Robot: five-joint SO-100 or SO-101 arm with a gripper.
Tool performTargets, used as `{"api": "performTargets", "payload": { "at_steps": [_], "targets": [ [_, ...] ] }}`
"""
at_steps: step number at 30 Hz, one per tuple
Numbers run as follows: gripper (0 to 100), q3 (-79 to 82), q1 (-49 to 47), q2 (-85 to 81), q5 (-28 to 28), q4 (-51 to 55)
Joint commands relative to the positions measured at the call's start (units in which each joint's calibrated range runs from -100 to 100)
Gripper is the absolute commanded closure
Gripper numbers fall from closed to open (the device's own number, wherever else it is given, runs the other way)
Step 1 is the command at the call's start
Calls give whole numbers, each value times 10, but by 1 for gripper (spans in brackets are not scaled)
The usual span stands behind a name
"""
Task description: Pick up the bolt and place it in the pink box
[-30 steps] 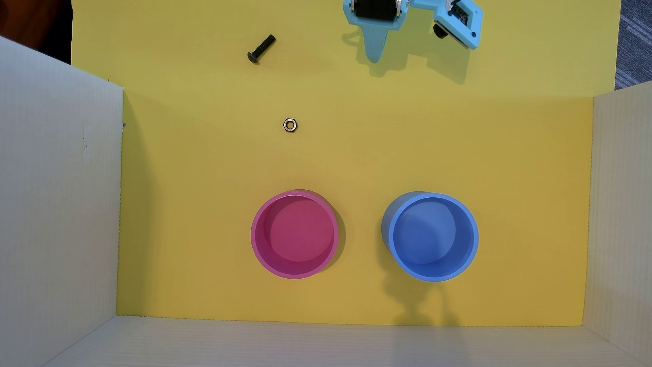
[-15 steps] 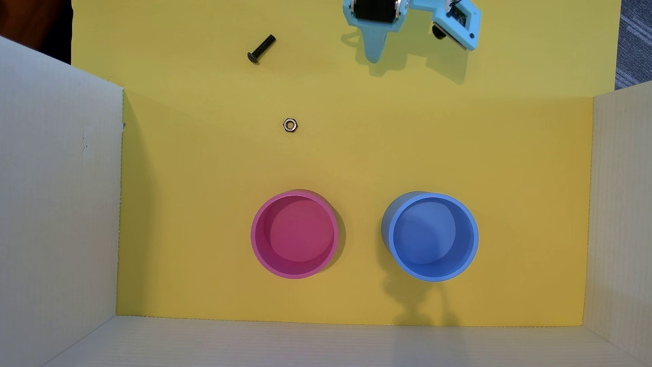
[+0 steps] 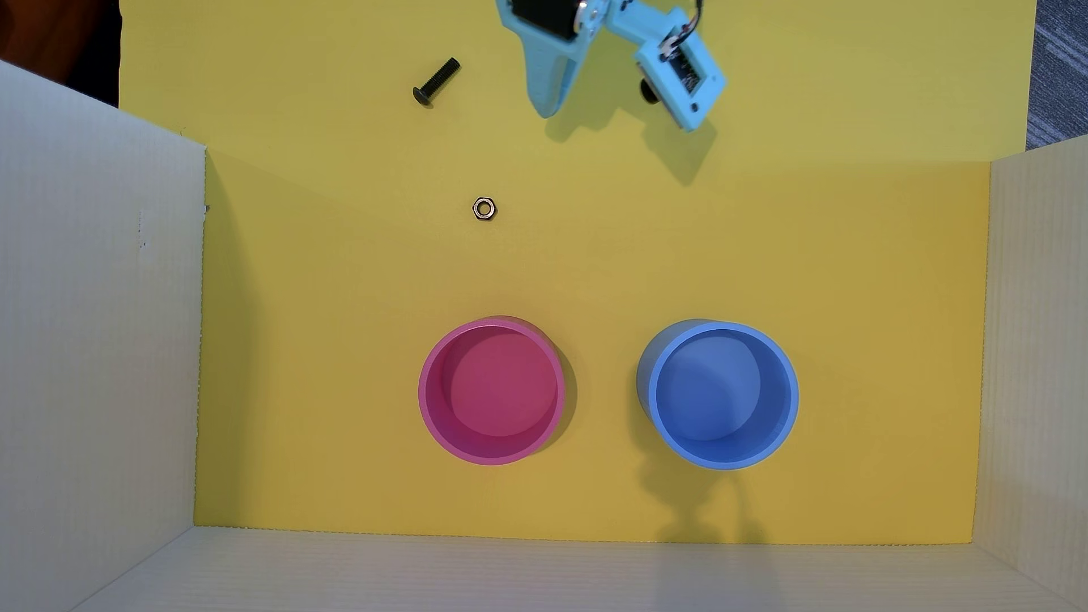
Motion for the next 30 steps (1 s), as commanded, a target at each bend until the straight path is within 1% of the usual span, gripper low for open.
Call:
{"api": "performTargets", "payload": {
  "at_steps": [1, 4, 9, 11, 15, 20, 21, 25, 29, 30],
  "targets": [
    [98, -34, 8, 0, 3, -8],
    [98, -83, 25, 7, 3, -2],
    [98, -140, 92, 15, 6, -2],
    [98, -165, 102, 41, 25, -2],
    [98, -226, 124, 168, 48, 4],
    [98, -337, 168, 369, 51, 5],
    [98, -356, 174, 402, 59, 5],
    [98, -408, 199, 494, 139, 4],
    [98, -427, 229, 505, 166, 4],
    [98, -428, 229, 505, 182, 5]
  ]
}}
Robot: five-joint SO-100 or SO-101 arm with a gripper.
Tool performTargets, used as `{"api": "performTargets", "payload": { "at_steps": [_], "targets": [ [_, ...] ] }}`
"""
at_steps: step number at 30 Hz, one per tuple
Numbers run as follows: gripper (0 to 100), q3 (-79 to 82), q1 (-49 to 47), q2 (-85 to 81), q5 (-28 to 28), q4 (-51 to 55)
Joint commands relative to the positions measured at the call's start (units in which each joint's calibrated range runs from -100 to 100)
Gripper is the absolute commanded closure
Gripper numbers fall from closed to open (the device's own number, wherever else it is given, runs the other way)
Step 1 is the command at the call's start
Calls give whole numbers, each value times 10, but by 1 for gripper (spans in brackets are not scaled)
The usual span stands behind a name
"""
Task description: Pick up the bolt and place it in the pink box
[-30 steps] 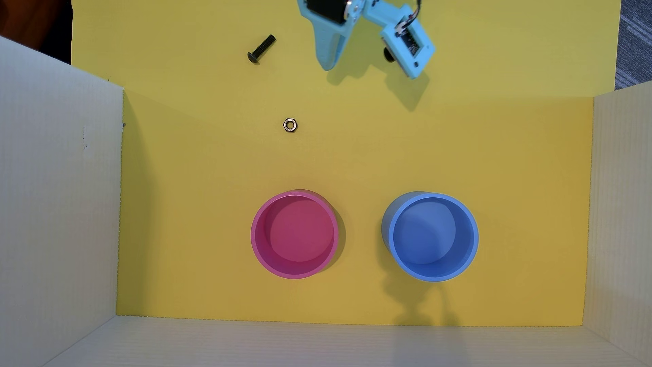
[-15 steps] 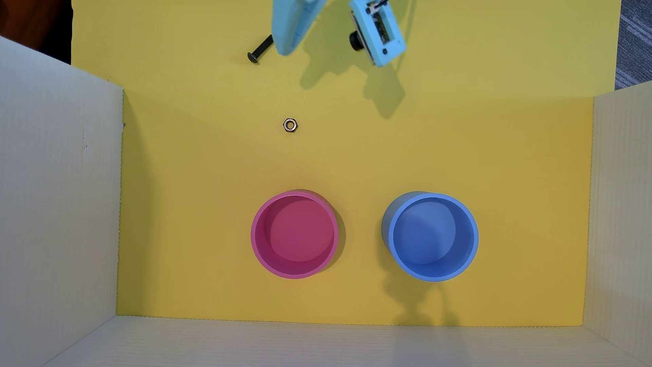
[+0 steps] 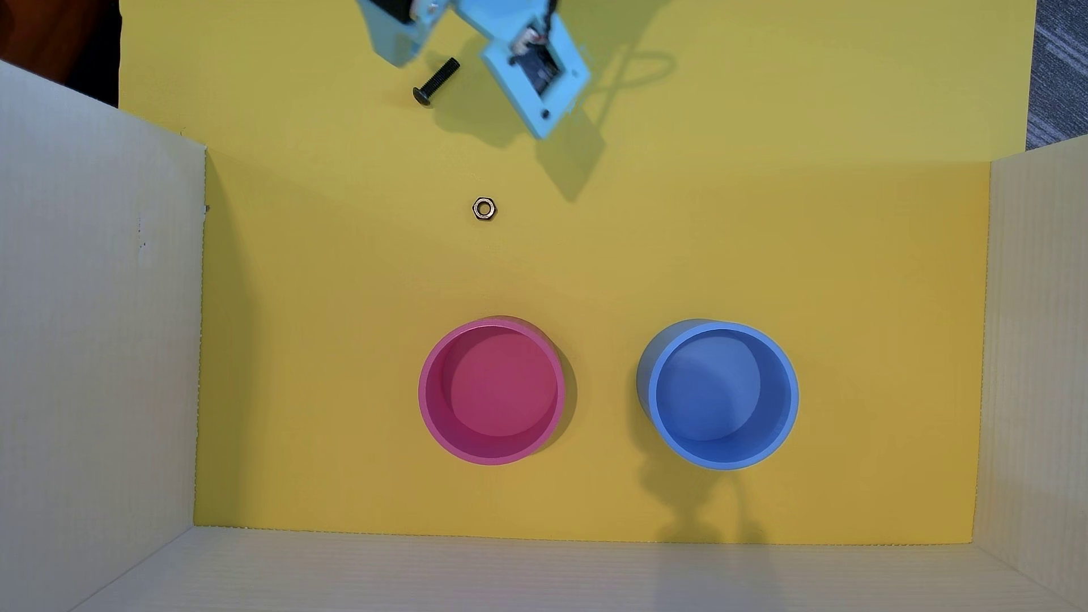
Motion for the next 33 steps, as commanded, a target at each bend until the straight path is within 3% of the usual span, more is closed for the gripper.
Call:
{"api": "performTargets", "payload": {
  "at_steps": [1, 10, 16, 22, 33],
  "targets": [
    [98, -25, 11, 4, 50, 3],
    [98, 20, 6, 7, 212, 2],
    [95, 37, 6, 12, 288, 3],
    [78, 64, 6, 13, 296, -2],
    [82, 115, 7, 13, 295, -19]
  ]
}}
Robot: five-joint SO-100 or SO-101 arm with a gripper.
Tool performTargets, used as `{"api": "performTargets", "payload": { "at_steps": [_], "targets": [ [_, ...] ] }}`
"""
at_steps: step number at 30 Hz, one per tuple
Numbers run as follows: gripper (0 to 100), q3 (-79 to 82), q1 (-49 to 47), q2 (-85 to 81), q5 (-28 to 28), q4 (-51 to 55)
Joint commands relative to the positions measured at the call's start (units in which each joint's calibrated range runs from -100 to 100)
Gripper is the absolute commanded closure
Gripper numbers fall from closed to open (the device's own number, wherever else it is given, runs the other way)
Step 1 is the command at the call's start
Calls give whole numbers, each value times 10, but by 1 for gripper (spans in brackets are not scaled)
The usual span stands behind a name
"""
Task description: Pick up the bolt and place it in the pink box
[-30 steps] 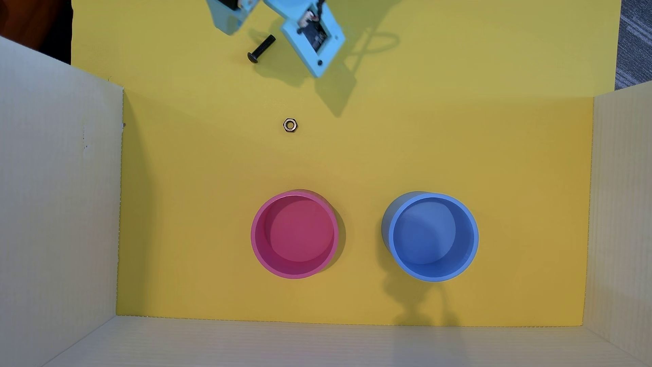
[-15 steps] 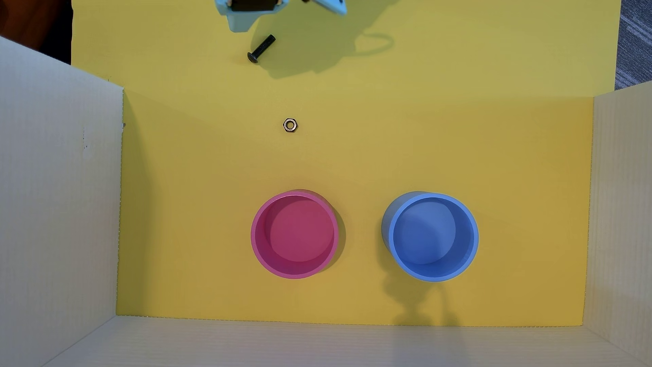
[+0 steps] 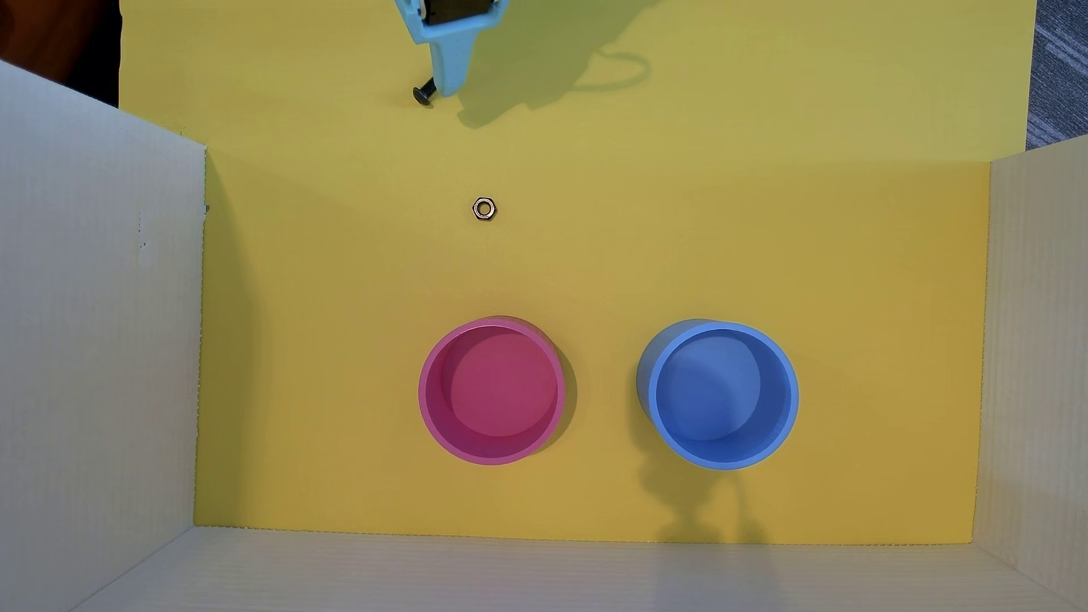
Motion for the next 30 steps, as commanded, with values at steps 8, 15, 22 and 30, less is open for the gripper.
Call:
{"api": "performTargets", "payload": {
  "at_steps": [8, 15, 22, 30],
  "targets": [
    [83, 42, 0, 2, 0, -64],
    [83, 69, 0, 2, 0, -112],
    [83, 72, -1, 3, 0, -112],
    [83, 130, -2, 3, 0, -184]
  ]
}}
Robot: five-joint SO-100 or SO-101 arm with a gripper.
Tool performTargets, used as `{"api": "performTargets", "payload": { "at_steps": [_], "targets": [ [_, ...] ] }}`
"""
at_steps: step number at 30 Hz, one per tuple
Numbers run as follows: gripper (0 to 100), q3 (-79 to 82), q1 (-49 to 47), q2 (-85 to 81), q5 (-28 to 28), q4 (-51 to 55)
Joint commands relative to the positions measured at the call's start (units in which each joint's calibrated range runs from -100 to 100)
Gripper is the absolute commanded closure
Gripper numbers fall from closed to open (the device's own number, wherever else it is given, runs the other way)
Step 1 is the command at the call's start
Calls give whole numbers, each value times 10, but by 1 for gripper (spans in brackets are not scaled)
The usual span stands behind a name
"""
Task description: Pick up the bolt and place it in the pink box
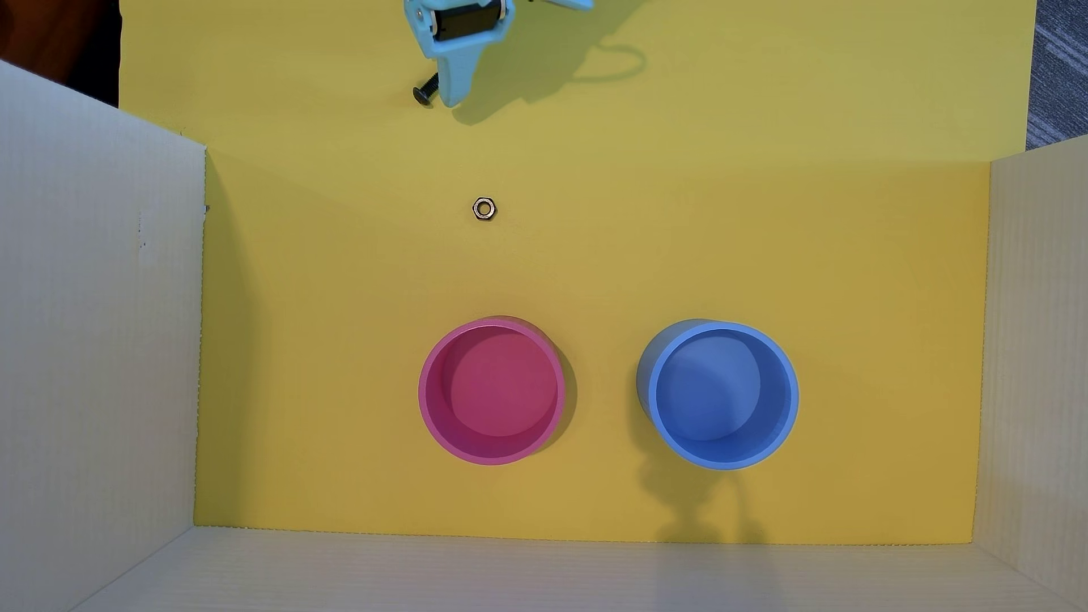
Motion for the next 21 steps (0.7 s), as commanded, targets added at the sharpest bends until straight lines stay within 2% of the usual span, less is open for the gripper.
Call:
{"api": "performTargets", "payload": {
  "at_steps": [1, 21],
  "targets": [
    [83, 4, -2, 1, 0, -23],
    [83, 29, -27, 1, -5, -58]
  ]
}}
